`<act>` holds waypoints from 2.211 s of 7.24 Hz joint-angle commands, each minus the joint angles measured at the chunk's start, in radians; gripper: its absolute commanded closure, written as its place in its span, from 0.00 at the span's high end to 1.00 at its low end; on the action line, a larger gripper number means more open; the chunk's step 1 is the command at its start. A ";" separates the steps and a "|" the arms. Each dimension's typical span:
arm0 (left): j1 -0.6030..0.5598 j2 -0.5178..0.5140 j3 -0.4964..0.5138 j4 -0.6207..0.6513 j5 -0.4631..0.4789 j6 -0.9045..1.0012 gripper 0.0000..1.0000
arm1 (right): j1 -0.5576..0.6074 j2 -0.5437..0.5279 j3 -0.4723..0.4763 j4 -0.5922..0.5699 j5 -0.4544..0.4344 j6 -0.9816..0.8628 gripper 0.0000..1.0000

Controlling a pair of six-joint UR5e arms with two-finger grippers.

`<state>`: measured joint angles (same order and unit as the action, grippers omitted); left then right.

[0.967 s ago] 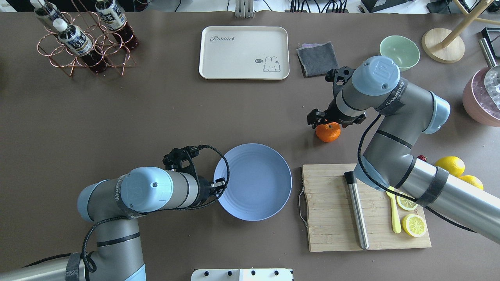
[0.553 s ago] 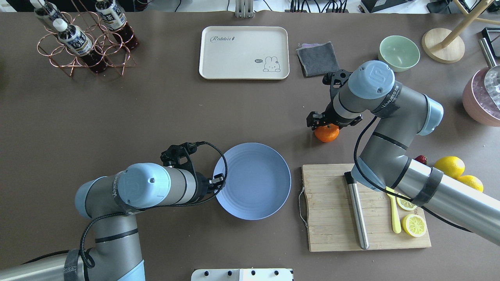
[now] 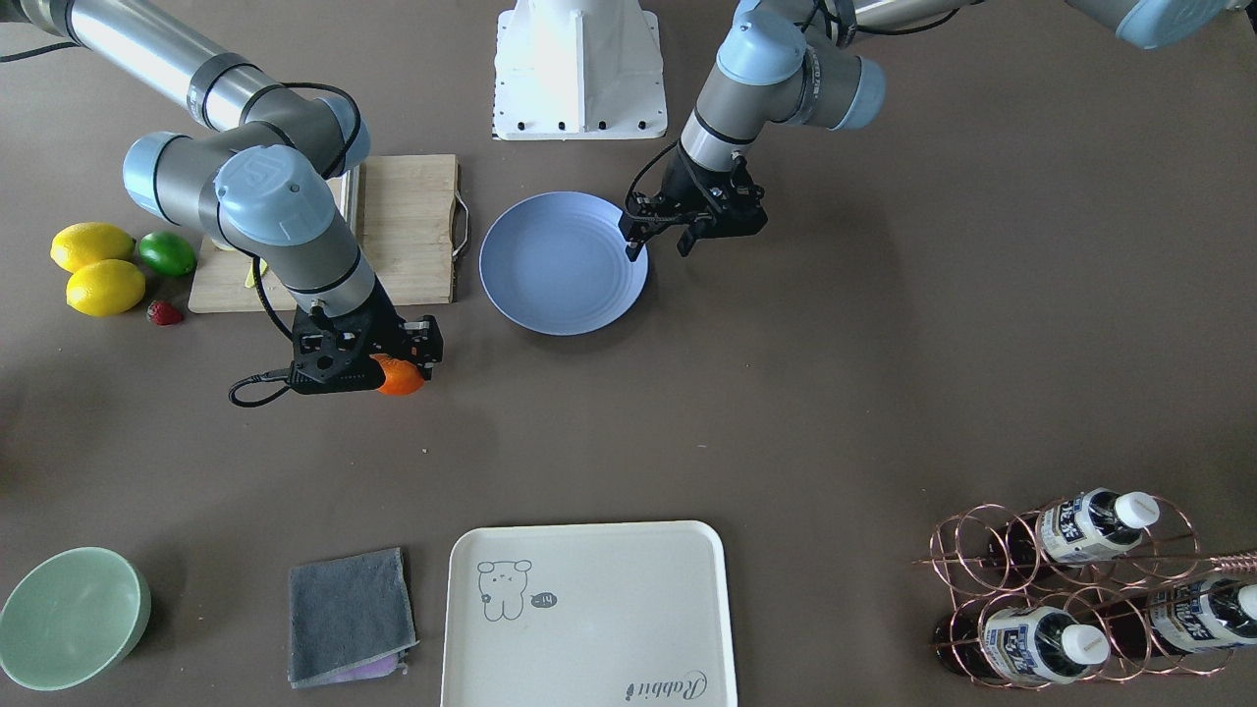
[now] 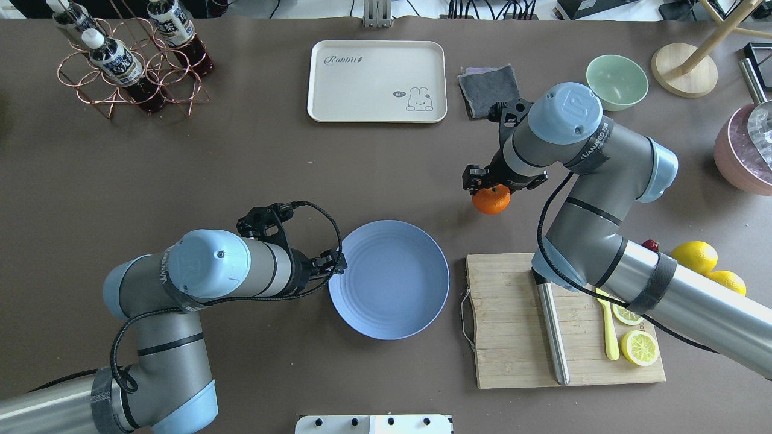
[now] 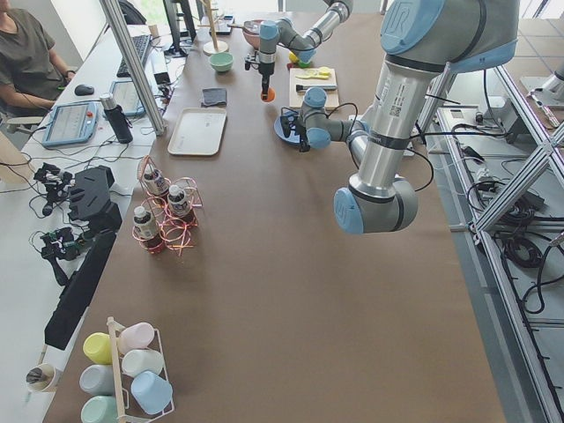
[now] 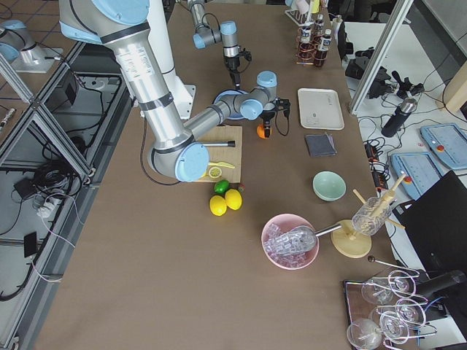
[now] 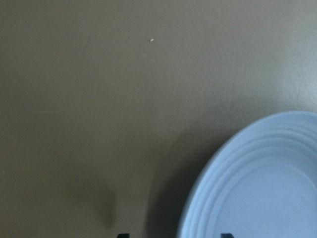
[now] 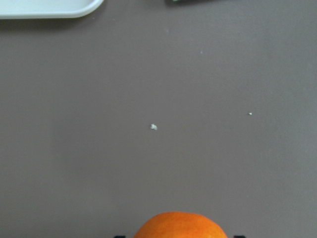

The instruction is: Pick orange to plate

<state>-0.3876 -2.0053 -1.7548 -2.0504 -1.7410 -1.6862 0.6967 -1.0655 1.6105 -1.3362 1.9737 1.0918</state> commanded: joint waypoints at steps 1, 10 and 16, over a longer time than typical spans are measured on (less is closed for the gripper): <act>-0.025 0.023 -0.003 -0.002 -0.022 0.046 0.94 | -0.063 0.069 0.086 -0.105 -0.012 0.138 0.00; -0.097 0.088 -0.011 -0.008 -0.078 0.169 0.96 | -0.339 0.154 0.031 -0.109 -0.222 0.330 0.98; -0.403 0.274 -0.044 0.001 -0.354 0.514 0.97 | 0.049 -0.141 0.345 -0.313 0.061 -0.125 1.00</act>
<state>-0.6718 -1.8085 -1.7874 -2.0492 -1.9919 -1.3182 0.6102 -1.0790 1.8928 -1.6238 1.9463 1.1785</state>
